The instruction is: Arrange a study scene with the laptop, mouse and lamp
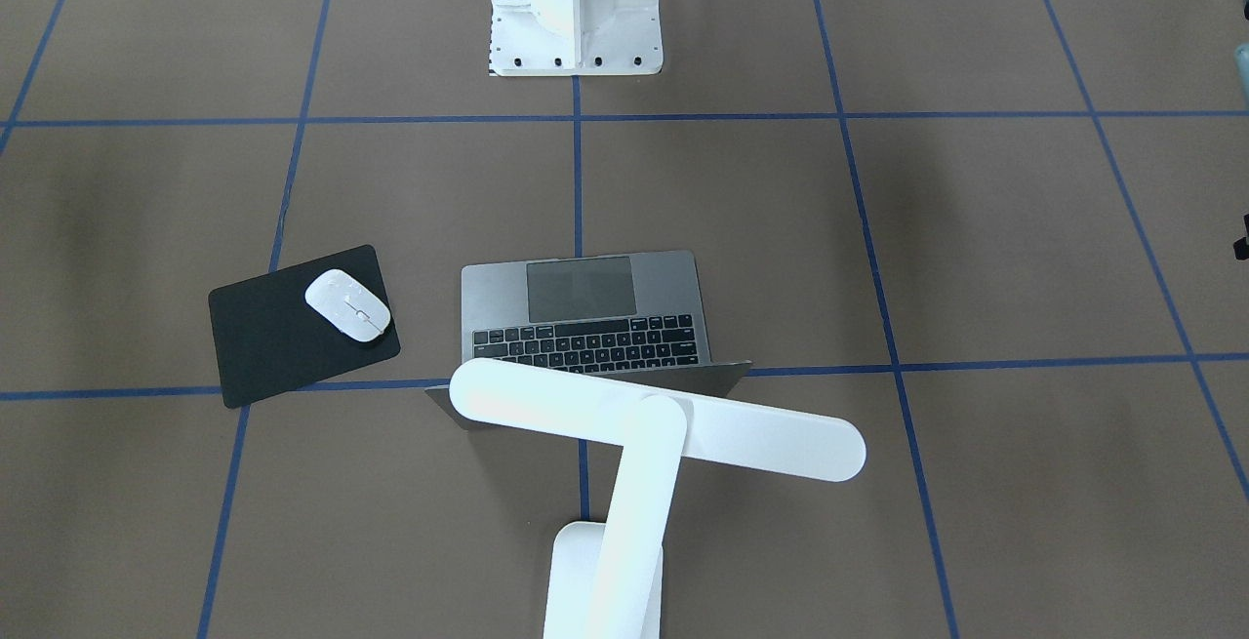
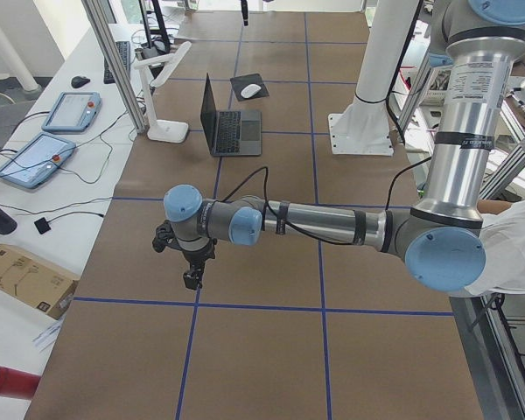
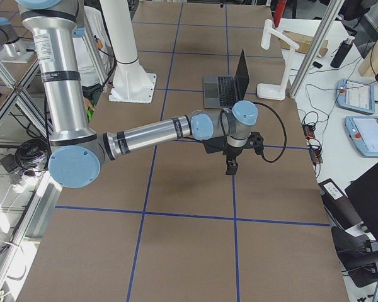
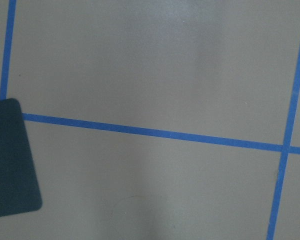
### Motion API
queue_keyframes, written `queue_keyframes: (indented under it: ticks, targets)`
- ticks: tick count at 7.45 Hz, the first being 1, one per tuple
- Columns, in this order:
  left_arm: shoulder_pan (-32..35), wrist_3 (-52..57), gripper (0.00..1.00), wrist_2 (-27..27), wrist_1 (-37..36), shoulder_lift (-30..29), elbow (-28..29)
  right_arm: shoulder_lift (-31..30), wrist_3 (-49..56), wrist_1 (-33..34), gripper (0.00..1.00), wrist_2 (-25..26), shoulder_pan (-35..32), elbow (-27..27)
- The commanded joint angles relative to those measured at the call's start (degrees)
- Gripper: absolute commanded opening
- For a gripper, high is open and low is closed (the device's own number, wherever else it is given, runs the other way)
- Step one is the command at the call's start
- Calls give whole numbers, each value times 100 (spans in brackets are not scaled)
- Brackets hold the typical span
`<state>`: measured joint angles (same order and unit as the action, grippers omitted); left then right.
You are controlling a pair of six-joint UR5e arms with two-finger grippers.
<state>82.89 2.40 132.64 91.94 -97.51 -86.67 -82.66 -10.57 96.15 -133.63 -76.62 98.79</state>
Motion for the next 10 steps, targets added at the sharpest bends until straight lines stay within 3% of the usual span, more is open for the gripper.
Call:
queue_keyframes:
  ticks: [1, 3, 6, 10]
  targets:
    - [96, 6, 99, 16, -238, -49, 19, -189, 2, 0, 99, -14, -81, 201]
    - [96, -64, 99, 16, -247, -48, 45, -364, 11, 0, 99, -14, -151, 299]
    - [105, -230, 99, 604, -615, -101, 37, -681, 98, 0, 99, 4, -186, 272]
    - [280, -152, 99, 534, -581, -101, -367, -892, 160, 0, 99, 3, -283, 325]
